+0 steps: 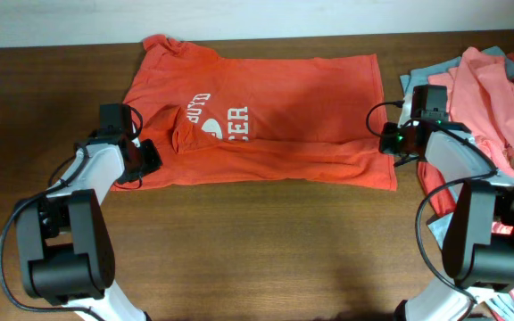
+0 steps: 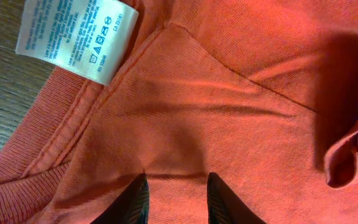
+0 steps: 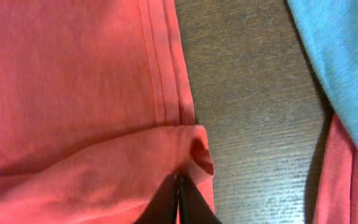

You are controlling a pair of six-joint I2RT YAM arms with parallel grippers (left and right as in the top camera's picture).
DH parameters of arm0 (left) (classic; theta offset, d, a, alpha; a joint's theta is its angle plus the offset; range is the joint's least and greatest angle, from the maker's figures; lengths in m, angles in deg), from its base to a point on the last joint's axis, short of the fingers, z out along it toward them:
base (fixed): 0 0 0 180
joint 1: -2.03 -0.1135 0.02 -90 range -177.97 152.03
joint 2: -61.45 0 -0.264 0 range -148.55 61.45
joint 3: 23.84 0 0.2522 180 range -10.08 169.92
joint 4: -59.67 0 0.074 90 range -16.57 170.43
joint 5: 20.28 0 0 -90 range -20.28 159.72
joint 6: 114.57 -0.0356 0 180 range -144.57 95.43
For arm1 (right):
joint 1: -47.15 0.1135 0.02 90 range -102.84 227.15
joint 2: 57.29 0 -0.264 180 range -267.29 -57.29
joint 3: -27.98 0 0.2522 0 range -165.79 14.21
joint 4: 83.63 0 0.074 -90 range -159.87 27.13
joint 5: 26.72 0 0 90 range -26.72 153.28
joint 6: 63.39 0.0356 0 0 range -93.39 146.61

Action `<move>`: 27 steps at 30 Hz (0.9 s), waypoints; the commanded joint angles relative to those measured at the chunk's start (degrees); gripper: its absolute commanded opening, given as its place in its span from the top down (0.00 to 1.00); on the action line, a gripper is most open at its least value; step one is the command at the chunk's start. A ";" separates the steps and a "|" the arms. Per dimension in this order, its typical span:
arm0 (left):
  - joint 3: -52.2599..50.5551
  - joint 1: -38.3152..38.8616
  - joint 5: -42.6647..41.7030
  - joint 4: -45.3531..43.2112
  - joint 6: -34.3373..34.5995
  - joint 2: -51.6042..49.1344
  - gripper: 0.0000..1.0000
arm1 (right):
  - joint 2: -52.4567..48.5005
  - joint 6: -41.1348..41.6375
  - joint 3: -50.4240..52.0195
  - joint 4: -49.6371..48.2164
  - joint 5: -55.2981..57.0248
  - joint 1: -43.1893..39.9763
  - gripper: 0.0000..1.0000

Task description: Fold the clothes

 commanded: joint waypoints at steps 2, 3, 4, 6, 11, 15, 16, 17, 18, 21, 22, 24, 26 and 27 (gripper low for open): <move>0.13 -0.09 0.76 -0.11 -1.14 -0.74 0.69 | -1.16 0.46 0.09 -1.36 0.72 0.07 0.96; 0.13 -0.09 0.76 -0.11 -1.14 -0.74 0.69 | -1.16 0.46 0.09 -1.57 0.72 0.07 0.96; 0.13 -0.09 0.79 -0.11 -1.14 -0.74 0.69 | -1.16 0.46 0.09 -1.57 0.72 0.07 0.96; 0.13 -0.09 0.79 -0.11 -1.14 -0.74 0.69 | -1.16 0.42 0.09 -1.09 0.74 0.04 0.78; 0.13 -0.09 0.79 -0.13 -1.14 -0.74 0.69 | -1.14 0.48 0.09 0.07 0.72 0.07 0.53; 0.13 -0.11 0.79 -0.11 -1.14 -0.74 0.69 | -1.16 1.57 0.09 -1.11 0.72 0.07 0.64; 0.13 -0.09 0.79 -0.13 -1.14 -0.74 0.69 | -1.16 1.81 0.09 -1.53 0.72 0.07 0.81; 0.13 -0.09 0.76 -0.13 -1.14 -0.74 0.69 | -1.16 1.81 0.09 -1.55 0.72 0.07 0.88; 0.13 -0.09 0.76 -0.13 -1.14 -0.74 0.69 | -1.16 1.81 0.09 -1.66 0.72 0.07 0.96; 0.13 -0.09 0.76 -0.13 -1.14 -0.74 0.69 | -1.16 2.84 0.09 -3.06 0.72 0.07 0.96; 0.13 -0.09 0.76 -0.11 -1.14 -0.74 0.69 | -1.16 4.20 0.09 -4.28 0.72 0.04 0.96; 0.13 -0.09 0.76 -0.11 -1.14 -0.74 0.69 | -1.16 7.50 0.09 -8.28 -0.11 0.07 0.96; 0.13 -0.09 0.79 -0.11 -1.14 -0.74 0.69 | -1.16 9.55 0.09 -10.62 -0.55 0.07 0.94; 0.13 -0.09 0.79 -0.11 -1.14 -0.74 0.69 | -1.16 10.16 0.09 -11.37 -0.57 0.07 0.90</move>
